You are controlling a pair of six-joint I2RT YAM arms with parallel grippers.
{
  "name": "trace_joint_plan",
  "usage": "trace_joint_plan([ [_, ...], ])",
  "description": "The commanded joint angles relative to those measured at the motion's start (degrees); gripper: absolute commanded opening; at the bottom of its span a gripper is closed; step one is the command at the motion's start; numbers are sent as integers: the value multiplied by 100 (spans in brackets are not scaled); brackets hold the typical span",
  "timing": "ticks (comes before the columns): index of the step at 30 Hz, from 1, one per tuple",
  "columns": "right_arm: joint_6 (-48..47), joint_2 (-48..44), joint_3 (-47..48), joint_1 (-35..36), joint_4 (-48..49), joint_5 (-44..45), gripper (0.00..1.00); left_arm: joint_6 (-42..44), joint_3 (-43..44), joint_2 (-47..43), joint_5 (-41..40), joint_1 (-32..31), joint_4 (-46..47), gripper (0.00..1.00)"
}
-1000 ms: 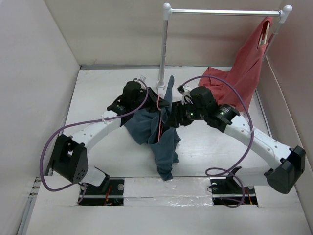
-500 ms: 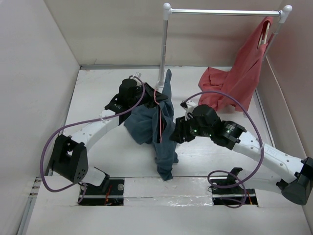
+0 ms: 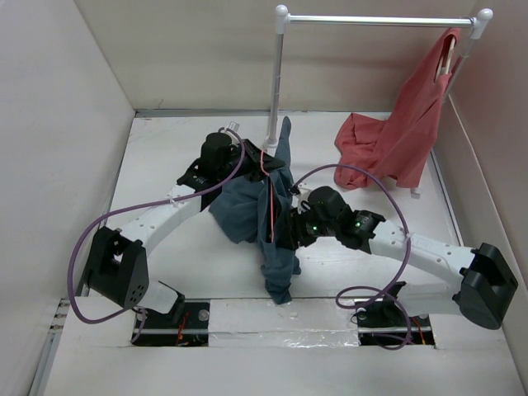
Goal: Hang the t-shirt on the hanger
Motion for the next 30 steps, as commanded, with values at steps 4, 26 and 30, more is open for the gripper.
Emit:
trace_joint_plan([
  [4, 171, 23, -275, 34, 943, 264, 59, -45, 365, -268, 81, 12, 304, 0],
  [26, 435, -1356, -434, 34, 850, -80, 0, -124, 768, 40, -24, 126, 646, 0],
  [30, 514, -1033, -214, 34, 550, 805, 22, -204, 910, 181, 116, 126, 787, 0],
])
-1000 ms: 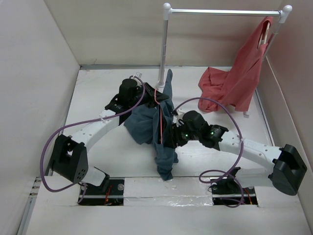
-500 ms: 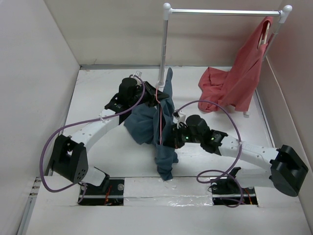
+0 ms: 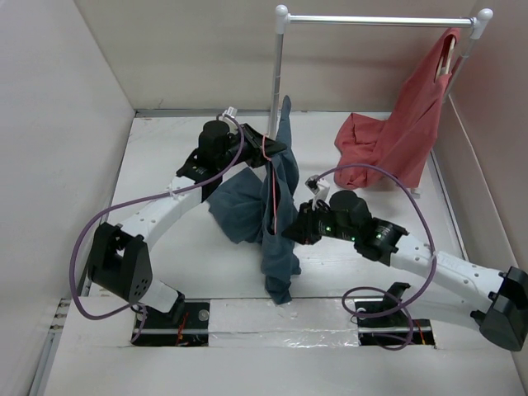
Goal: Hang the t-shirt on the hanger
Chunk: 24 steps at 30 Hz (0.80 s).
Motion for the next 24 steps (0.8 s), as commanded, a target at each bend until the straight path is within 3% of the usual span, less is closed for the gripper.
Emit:
trace_joint_plan([
  [1, 88, 286, 463, 34, -443, 969, 29, -70, 311, -64, 129, 37, 547, 0],
  [4, 97, 628, 851, 34, -629, 1419, 57, 44, 188, -178, 76, 37, 424, 0],
  [12, 142, 1218, 896, 34, -93, 2018, 62, -44, 12, -310, 173, 37, 564, 0],
  [16, 88, 1605, 1061, 34, -188, 1877, 72, -96, -49, -372, 235, 37, 616, 0],
  [18, 62, 1641, 1027, 34, 109, 1710, 70, -123, -76, -398, 243, 37, 643, 0],
  [22, 53, 1527, 1018, 34, 470, 1499, 24, -149, -111, -433, 235, 37, 661, 0],
  [24, 53, 1456, 1071, 34, 305, 1507, 19, -105, -85, -425, 191, 37, 643, 0],
])
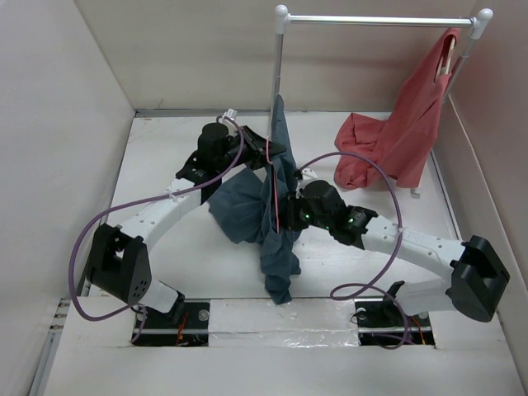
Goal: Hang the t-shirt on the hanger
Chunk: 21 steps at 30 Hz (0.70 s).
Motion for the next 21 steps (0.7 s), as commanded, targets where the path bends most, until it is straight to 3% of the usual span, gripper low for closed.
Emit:
trace_joint_plan([
  [1, -49, -290, 286, 34, 188, -25, 20, -49, 101, -368, 77, 24, 410, 0],
  [4, -76, -510, 304, 34, -375, -314, 33, -4, 197, -280, -19, 102, 496, 0],
  [5, -93, -676, 278, 34, -593, -402, 29, -4, 241, -254, -46, 155, 549, 0],
  [7, -155, -853, 199, 34, -718, -692, 0, 13, 382, -113, -72, 155, 602, 0],
  [12, -304, -1274, 408, 34, -1332, -912, 0, 66, 874, 168, -177, 208, 681, 0],
  [16, -488, -1363, 1250, 34, -1947, -1272, 0, 425, 1103, 379, -415, 208, 410, 0],
  [21, -629, -1188, 2025, 34, -2045, -1519, 0, 453, 989, 546, -371, 208, 479, 0],
])
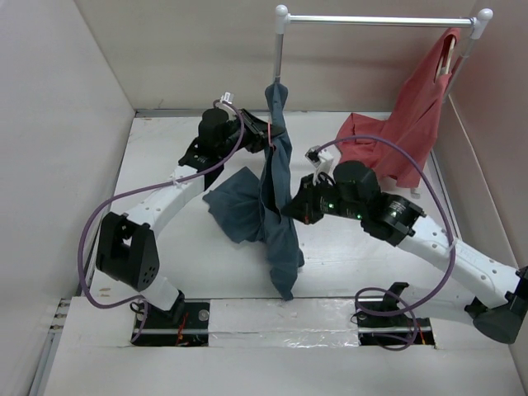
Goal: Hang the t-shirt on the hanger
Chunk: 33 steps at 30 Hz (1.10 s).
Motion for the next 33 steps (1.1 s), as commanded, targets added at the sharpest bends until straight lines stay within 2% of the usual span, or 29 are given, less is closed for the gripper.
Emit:
trace_joint_plan([
  [1, -245, 119, 651, 34, -113, -323, 0, 158, 100, 11, -54, 22, 422, 0],
  [7, -113, 655, 565, -159, 290, 98, 0, -166, -112, -95, 323, 22, 590, 0],
  [12, 1, 1209, 652, -212, 485, 423, 0, -510, -630, -384, 630, -30, 625, 0],
  [15, 124, 1228, 644, -212, 414, 730, 1, -773, -938, -508, 797, -30, 774, 0],
  [21, 247, 1096, 442, -98, 160, 1469, 5, -765, -1219, -684, 842, -30, 529, 0],
  [24, 335, 999, 248, -98, 168, 1399, 28, -800, -1342, -710, 912, -30, 502, 0],
  [25, 361, 982, 187, -98, 151, 1321, 44, -844, -1386, -710, 956, -30, 510, 0],
  [28, 388, 920, 99, -46, 107, 1215, 55, -923, -1527, -754, 1027, -30, 563, 0],
  [33, 230, 867, 229, -45, -173, 942, 67, -1178, -1694, -789, 1018, -30, 862, 0],
])
